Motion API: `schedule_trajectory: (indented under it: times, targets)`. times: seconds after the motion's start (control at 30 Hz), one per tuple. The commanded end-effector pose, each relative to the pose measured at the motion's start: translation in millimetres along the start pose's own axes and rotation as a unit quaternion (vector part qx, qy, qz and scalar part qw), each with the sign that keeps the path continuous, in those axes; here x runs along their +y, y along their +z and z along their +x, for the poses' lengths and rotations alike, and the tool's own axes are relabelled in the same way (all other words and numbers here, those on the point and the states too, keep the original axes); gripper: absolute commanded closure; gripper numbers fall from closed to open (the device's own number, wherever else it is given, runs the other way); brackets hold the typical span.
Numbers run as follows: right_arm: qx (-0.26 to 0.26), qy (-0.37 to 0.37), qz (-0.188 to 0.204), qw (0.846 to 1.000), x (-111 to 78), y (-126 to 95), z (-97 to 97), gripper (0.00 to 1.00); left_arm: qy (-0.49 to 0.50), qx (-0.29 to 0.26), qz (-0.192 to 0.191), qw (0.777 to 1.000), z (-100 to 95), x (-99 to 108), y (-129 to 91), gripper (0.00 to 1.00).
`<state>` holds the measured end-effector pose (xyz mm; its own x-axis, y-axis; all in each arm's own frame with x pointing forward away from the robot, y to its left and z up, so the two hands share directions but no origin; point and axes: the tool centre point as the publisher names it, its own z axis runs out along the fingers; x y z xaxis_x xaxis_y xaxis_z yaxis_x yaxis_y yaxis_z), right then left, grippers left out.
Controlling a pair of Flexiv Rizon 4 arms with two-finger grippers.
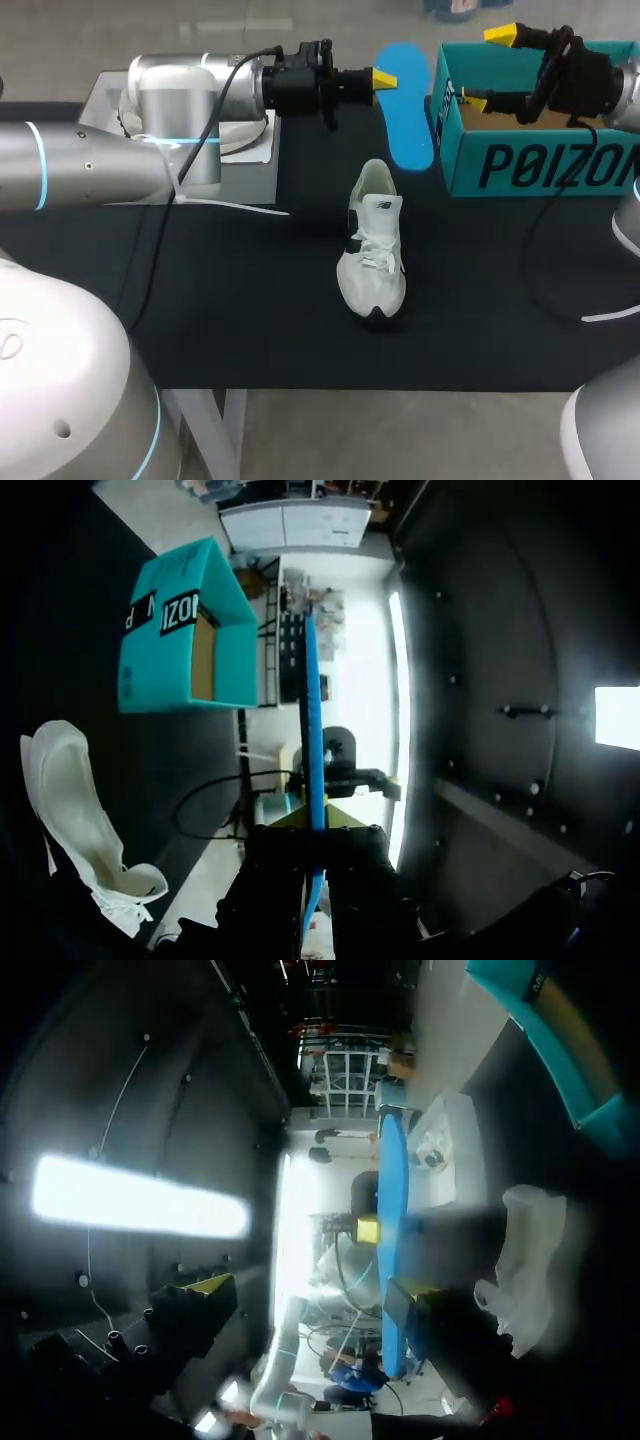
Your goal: Take the shoe out of the shoebox, open the shoe tongue, remove and reinsert the insole, then place the shoe into the shoebox
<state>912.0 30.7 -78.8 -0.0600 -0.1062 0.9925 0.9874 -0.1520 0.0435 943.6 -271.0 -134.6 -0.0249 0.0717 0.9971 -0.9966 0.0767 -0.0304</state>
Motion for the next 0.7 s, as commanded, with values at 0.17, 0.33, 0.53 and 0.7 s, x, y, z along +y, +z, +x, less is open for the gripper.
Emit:
schedule_trajectory:
  times: [0.17,0.33,0.53,0.7]
  targets:
    - [-0.061,-0.003,0.001,0.998,-3.7,-3.0,4.9,0.00,0.001,-0.001,0.001,1.000,2.4,3.8,-0.7,1.00]
    - [-0.060,0.006,0.040,0.997,-7.3,-2.9,3.8,0.00,-0.005,-0.005,-0.017,1.000,7.1,4.7,-2.0,1.00]
    - [-0.060,0.006,0.040,0.997,-7.3,-2.9,3.8,0.00,-0.079,0.006,-0.065,0.995,12.7,-0.5,-5.6,1.00]
    - [-0.060,0.006,0.040,0.997,-7.3,-2.9,3.8,0.00,0.034,-0.016,-0.066,0.997,14.7,-2.3,-3.7,1.00]
